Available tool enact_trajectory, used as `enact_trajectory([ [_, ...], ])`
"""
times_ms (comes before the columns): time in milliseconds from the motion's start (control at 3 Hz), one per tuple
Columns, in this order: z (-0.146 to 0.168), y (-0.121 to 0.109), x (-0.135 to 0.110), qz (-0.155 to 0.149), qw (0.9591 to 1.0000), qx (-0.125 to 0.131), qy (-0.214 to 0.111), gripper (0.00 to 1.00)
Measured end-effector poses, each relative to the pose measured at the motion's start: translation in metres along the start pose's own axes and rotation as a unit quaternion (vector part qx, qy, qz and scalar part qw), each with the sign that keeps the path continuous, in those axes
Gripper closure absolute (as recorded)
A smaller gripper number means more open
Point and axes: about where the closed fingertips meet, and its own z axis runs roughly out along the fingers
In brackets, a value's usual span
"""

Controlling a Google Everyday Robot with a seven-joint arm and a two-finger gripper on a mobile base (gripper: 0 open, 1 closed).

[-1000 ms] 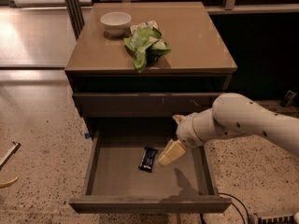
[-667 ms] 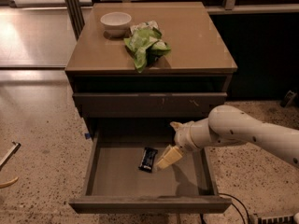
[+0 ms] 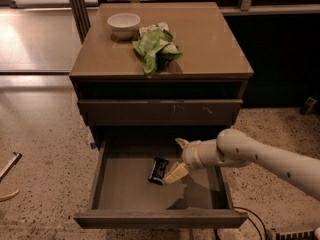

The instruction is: Pick rxbar blueberry from middle drawer and place on counter

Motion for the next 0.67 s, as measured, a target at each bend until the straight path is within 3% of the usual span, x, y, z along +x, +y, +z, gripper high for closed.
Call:
enact_trajectory([
  [333, 0.033, 0.002, 0.004, -0.026, 0.9991, -0.016, -0.029, 0.0],
  [667, 0.064, 0.007, 0.005, -0.054, 0.9978, -0.022, -0.032, 0.0],
])
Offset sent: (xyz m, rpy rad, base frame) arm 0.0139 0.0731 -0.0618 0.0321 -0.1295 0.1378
